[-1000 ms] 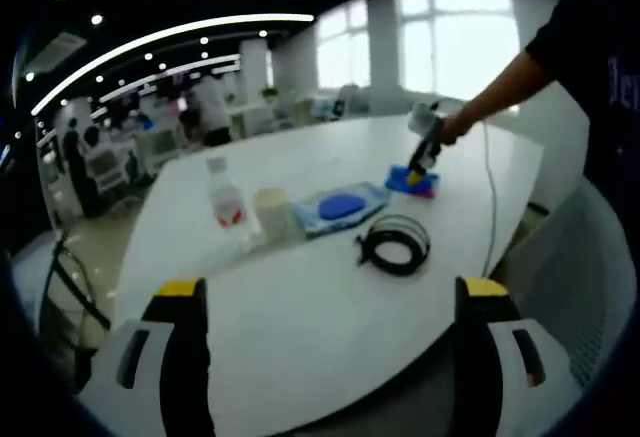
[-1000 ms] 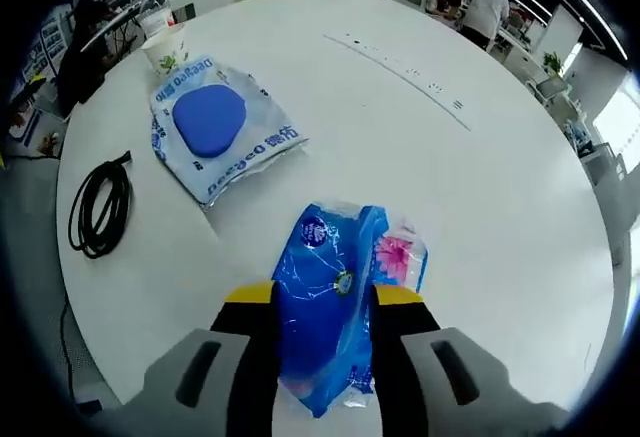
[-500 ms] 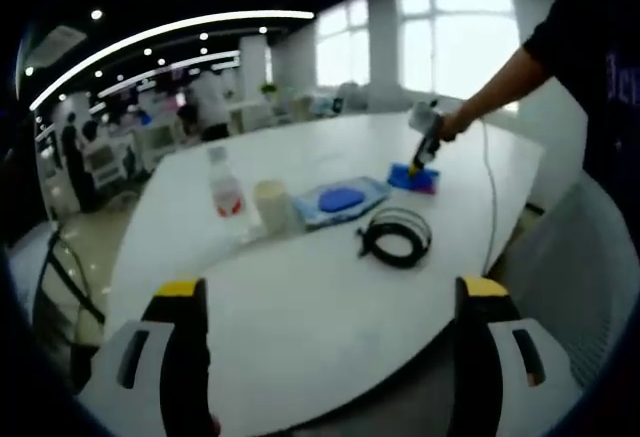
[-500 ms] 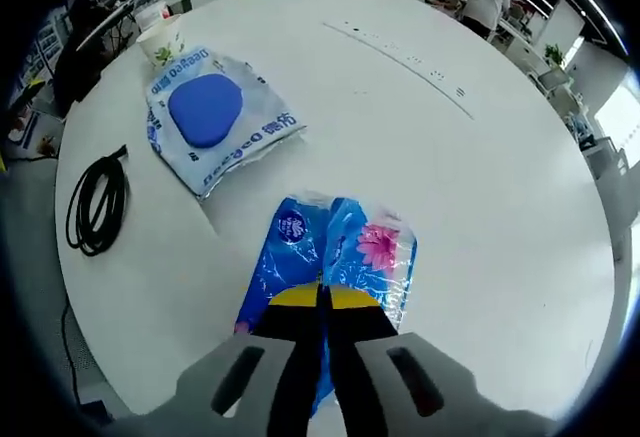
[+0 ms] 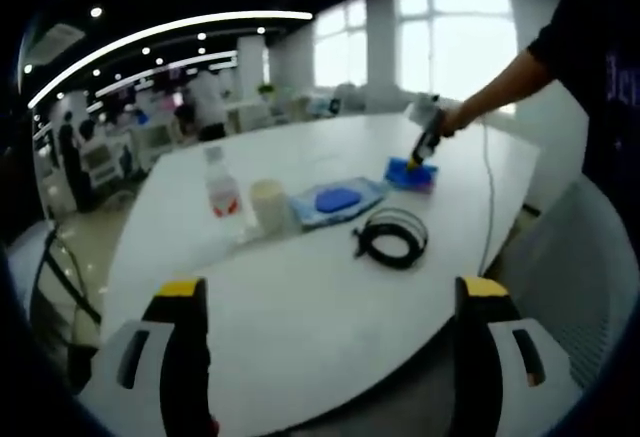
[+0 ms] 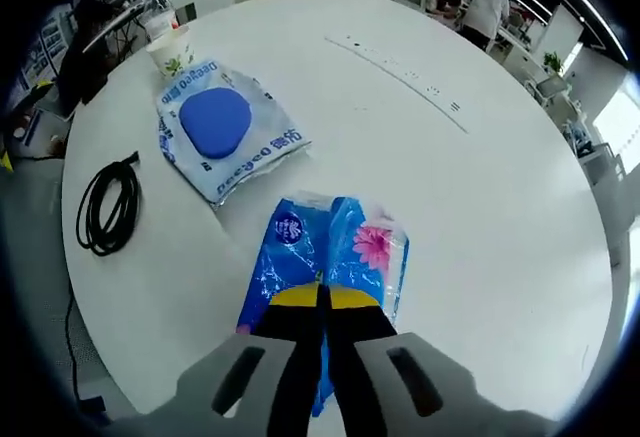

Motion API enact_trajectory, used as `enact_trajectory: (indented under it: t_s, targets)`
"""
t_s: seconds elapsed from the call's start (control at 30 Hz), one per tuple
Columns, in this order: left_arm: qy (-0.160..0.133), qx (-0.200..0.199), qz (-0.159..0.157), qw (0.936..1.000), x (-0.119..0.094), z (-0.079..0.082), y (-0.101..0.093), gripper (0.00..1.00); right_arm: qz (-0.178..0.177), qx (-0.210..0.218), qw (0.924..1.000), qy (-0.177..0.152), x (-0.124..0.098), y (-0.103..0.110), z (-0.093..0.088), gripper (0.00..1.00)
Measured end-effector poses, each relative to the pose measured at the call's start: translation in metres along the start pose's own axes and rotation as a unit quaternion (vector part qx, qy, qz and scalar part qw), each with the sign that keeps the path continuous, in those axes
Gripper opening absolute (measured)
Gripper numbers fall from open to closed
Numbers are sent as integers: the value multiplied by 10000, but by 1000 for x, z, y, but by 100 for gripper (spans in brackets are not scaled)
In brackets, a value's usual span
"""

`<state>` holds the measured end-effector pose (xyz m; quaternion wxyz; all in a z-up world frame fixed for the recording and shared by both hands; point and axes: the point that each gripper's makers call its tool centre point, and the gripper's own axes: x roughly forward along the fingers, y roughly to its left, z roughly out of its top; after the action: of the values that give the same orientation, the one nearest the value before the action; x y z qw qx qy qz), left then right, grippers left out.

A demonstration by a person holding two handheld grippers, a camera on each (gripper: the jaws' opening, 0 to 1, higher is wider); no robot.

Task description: Arrange the tabletop items into an orderly group along one side of the table until the central work area is clear of visible clutter.

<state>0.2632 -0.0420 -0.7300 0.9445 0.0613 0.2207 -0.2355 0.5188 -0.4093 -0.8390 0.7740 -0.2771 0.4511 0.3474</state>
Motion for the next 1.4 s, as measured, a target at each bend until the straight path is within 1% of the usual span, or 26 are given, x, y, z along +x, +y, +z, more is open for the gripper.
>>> enact_trajectory:
  t_s: [0.4, 0.67, 0.77, 0.8, 0.93, 1.0, 1.03, 1.1, 1.17, 1.2, 1.27, 1.33, 1.4]
  targets:
    - [-4, 9, -22, 10000, -1, -1, 0, 100, 100, -486, 9987, -135, -25, 4, 20, 0]
    - [-18, 12, -17, 10000, -1, -2, 1, 100, 234, -961, 9948, -231, -33, 12, 31, 0]
    - [-13, 12, -17, 10000, -1, -2, 1, 100, 292, -1383, 9896, -257, -35, 15, 35, 0]
    - [-15, 12, -16, 10000, -1, -2, 1, 100, 331, -1570, 9867, -271, -35, 18, 37, 0]
    - [-7, 10, -8, 10000, -1, -2, 1, 100, 321, -1870, 9815, -273, -36, 18, 41, 0]
    - [0, 11, -9, 10000, -1, -2, 1, 99, 341, -2048, 9777, -305, -37, 20, 44, 0]
    - [4, 15, -6, 10000, -1, -2, 1, 99, 337, -2190, 9747, -310, -37, 21, 46, 0]
    - [19, 19, 0, 10000, -1, -3, 1, 99, 351, -2261, 9730, -297, -37, 21, 47, 0]
    - [24, 23, 11, 10000, -1, -3, 2, 99, 335, -2447, 9685, -314, -37, 21, 49, 0]
    - [16, 22, 19, 10000, -1, -3, 2, 99, 334, -2596, 9646, -313, -37, 21, 51, 0]
    - [16, 16, 31, 10000, -1, -3, 2, 99, 340, -2764, 9598, -350, -36, 20, 54, 0]
    - [12, 16, 39, 10000, -1, -2, 3, 99, 321, -2921, 9554, -312, -36, 18, 55, 0]
    - [-11, 32, 50, 10000, -1, -2, 3, 99, 300, -3158, 9480, -265, -35, 15, 55, 0]
